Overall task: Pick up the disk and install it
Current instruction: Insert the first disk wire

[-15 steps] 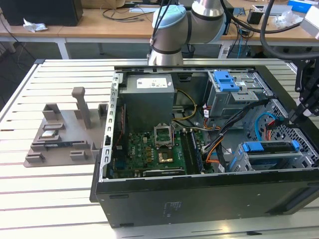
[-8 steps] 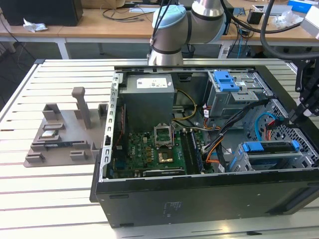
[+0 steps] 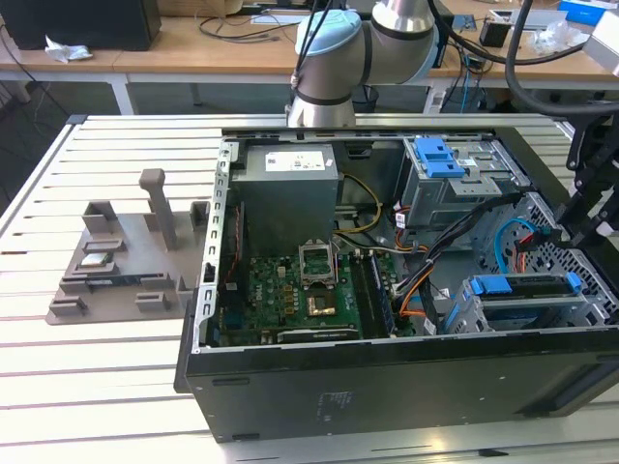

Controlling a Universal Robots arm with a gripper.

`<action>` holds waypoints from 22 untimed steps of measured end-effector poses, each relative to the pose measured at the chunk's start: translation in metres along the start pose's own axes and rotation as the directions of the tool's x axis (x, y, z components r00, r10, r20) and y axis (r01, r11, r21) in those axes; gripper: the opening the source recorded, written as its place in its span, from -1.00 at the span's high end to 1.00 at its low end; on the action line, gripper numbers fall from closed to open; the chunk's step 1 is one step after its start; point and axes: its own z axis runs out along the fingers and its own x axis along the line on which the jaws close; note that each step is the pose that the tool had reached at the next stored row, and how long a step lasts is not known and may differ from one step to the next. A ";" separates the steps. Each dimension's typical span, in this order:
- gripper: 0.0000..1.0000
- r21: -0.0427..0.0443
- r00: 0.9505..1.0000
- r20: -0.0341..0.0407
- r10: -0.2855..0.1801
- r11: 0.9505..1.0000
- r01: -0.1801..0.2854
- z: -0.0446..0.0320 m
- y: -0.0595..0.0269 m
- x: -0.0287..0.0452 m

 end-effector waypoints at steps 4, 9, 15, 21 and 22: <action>0.28 0.000 1.000 0.000 0.000 1.000 0.000 0.0003 -0.0003 -0.0024; 0.28 0.000 1.000 0.000 0.000 1.000 0.000 0.0017 -0.0014 -0.0075; 0.28 0.000 1.000 0.000 0.000 1.000 0.000 0.0028 -0.0056 -0.0130; 0.28 0.000 1.000 0.000 0.000 1.000 0.000 0.0042 -0.0090 -0.0165; 0.28 0.000 1.000 0.000 0.000 1.000 0.000 0.0048 -0.0099 -0.0176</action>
